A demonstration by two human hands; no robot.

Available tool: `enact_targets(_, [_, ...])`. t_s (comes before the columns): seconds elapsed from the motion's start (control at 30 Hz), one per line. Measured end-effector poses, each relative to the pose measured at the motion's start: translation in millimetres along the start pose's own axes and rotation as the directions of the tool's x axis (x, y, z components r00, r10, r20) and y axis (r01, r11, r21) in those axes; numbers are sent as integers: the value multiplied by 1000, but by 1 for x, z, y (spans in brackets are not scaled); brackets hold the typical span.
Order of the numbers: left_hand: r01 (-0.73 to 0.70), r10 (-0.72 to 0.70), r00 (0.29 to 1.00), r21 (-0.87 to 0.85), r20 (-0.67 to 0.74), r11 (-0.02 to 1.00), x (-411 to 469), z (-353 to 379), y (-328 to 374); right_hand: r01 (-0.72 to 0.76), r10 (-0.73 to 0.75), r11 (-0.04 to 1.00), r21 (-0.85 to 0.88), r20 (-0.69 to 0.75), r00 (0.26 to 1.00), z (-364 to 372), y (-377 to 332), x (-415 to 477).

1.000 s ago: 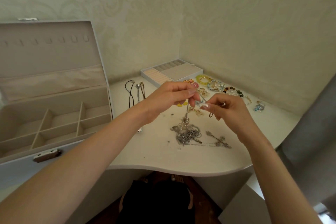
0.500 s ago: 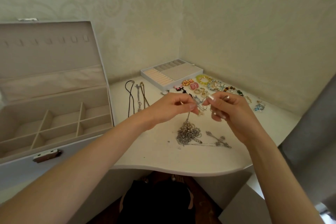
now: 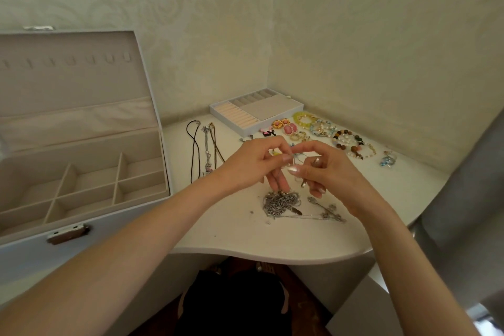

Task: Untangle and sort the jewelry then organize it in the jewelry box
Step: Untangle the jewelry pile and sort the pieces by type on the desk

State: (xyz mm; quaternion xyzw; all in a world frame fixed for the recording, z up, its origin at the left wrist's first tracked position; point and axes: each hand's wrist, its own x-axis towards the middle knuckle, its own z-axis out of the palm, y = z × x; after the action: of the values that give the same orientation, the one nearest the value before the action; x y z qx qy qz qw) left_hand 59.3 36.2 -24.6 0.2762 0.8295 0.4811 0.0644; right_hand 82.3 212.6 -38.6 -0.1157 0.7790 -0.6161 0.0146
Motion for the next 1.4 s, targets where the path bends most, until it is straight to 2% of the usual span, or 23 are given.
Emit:
enact_targets(0.07, [-21, 21, 1000, 39, 4, 999, 1, 1, 2, 30, -29, 997, -73, 4, 1000, 3, 0, 1])
enact_targets(0.17, [-69, 67, 997, 91, 26, 993, 1, 3, 3, 79, -94, 987, -140, -102, 990, 6, 1, 5])
enact_targets(0.27, [-111, 109, 994, 106, 31, 988, 1, 4, 4, 110, -122, 990, -86, -154, 980, 6, 0, 7])
enact_targets(0.47, [-83, 84, 996, -28, 18, 996, 1, 2, 3, 127, -130, 991, -33, -127, 983, 1, -3, 6])
enact_targets(0.63, [-30, 31, 996, -9, 82, 1000, -1, -3, -10, 170, -149, 976, 137, -152, 977, -9, -8, 4])
enact_targets(0.83, [-13, 15, 998, -36, 61, 999, -2, -4, -13, 270, -222, 920, 283, -191, 956, -12, -11, 7])
enact_targets(0.93, [11, -9, 997, -20, 81, 1000, -1, -5, -11, 299, -250, 908, 295, -194, 949, -11, -13, 5])
enact_targets(1.1, [24, -34, 996, 113, 84, 993, -1, -5, -19, 308, -249, 902, 301, -220, 943, -9, -17, 3])
enact_targets(1.27, [5, -18, 996, 144, 90, 990, -2, -4, -21, 325, -263, 897, 300, -229, 937, -8, -22, 2])
enact_targets(1.4, [6, -11, 998, 104, 55, 995, 0, -7, -22, 335, -267, 889, 311, -243, 933, -9, -24, 2])
